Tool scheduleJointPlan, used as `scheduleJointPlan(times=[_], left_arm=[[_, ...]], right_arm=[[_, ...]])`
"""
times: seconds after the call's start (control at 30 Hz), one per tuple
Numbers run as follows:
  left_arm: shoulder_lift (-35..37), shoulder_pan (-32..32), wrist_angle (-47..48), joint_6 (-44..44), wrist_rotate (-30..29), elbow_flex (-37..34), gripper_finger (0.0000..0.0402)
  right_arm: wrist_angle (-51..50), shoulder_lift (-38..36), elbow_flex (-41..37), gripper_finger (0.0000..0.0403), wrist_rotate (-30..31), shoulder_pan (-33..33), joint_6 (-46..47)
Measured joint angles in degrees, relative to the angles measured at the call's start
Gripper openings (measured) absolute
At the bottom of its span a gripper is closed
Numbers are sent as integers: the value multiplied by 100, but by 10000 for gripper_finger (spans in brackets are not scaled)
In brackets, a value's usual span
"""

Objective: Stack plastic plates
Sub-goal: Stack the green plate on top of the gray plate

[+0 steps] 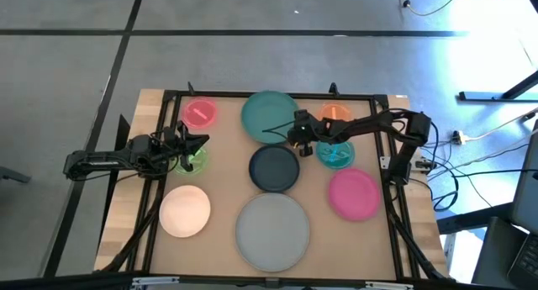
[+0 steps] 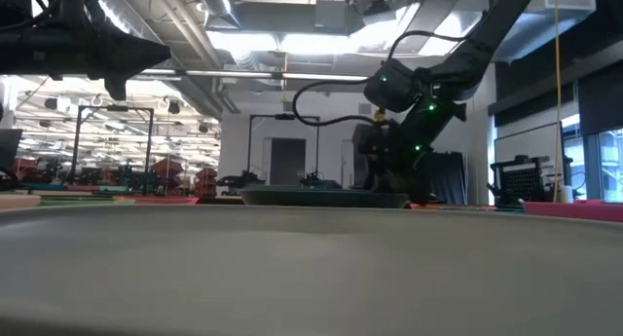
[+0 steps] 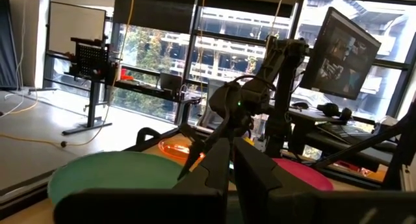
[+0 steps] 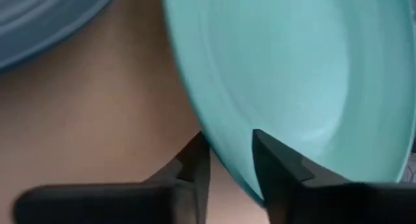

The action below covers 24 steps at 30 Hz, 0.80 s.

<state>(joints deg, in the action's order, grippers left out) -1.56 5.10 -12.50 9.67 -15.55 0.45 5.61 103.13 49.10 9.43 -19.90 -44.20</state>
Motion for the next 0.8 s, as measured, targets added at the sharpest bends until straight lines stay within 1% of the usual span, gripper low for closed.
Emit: scheduleJointPlan(times=[0.17,0.2,0.33,0.43,0.6,0.73,0.8], left_arm=[[-1,0,-23,11,-2,0,15],[1,0,-42,11,-2,0,15],[1,0,-63,-69,-2,0,15],[-1,2,-63,-79,-2,0,15],[0,0,-63,-79,-4,-1,15],[-1,0,-47,-56,11,0,15],[-1,-14,-52,74,79,0,15]], right_arm=[[-16,0,-2,16,6,13,-87],[-13,0,-2,9,52,54,-112],[-3,-46,-4,10,185,171,-201],[-72,-275,-8,4,308,313,-274],[-382,-1053,-9,3,345,698,-72],[-790,-1717,-9,3,315,1237,354],[-883,-2014,-9,2,201,1569,652]])
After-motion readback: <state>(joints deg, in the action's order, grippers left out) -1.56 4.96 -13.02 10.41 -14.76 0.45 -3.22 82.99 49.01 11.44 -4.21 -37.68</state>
